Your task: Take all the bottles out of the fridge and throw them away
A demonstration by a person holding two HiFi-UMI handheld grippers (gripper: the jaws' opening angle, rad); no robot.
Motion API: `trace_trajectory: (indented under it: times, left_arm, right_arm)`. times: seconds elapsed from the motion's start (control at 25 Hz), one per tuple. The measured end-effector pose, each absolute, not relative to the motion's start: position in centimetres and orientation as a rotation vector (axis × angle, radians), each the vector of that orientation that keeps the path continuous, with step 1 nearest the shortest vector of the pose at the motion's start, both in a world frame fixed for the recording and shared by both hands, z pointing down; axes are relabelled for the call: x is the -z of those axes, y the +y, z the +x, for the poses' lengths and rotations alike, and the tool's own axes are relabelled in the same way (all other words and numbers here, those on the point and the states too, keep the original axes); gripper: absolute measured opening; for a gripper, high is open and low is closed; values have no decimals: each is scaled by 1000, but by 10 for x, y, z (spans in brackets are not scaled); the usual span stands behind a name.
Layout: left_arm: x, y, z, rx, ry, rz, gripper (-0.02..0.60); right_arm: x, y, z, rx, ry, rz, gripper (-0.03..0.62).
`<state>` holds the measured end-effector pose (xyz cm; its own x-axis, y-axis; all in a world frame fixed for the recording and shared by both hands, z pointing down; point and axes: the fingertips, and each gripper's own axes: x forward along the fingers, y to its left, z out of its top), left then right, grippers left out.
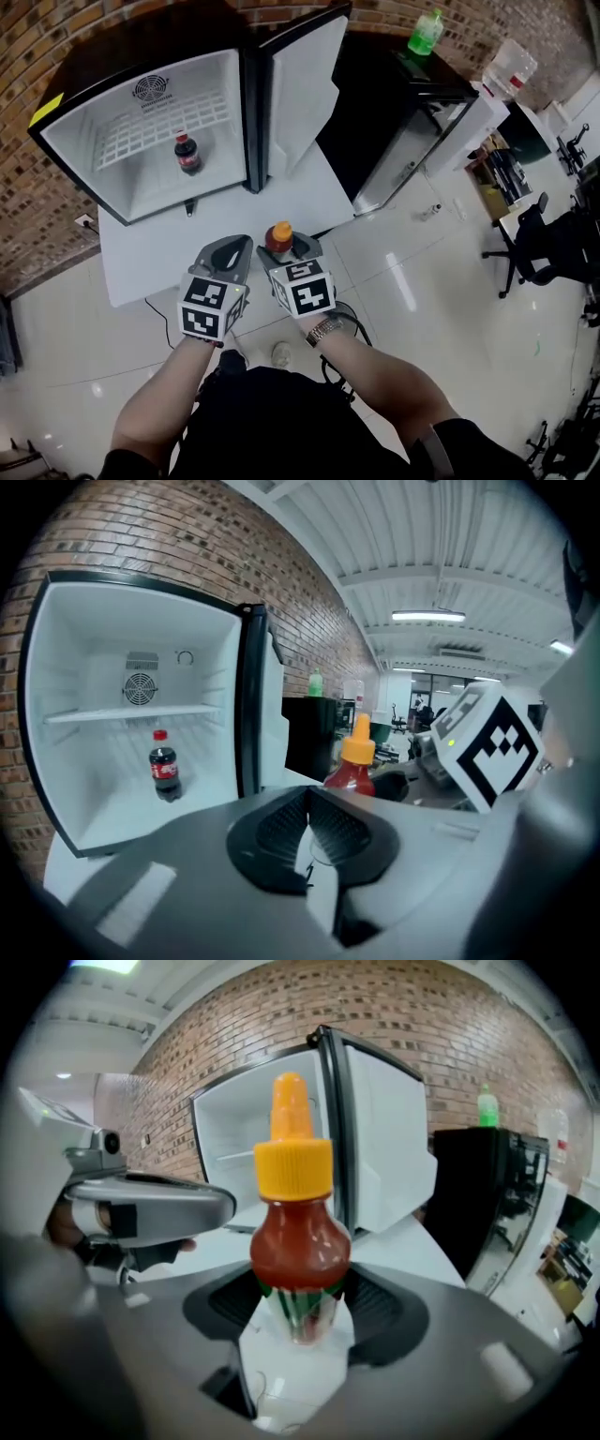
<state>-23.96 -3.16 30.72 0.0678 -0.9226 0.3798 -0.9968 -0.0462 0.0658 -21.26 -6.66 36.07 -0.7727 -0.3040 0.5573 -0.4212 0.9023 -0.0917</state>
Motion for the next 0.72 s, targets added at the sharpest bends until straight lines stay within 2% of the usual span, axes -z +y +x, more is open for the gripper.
trace_trajectory:
  times: [0.48, 0.72]
  left_arm:
    - [-348, -51, -108, -493, -1660, 2192, 3]
    - [-374, -53, -65, -569, -1507, 2253, 3]
  right_arm:
    - [-398, -79, -74, -424, -2423, 711, 274]
    - [-429, -79, -25, -518, -2341, 817, 273]
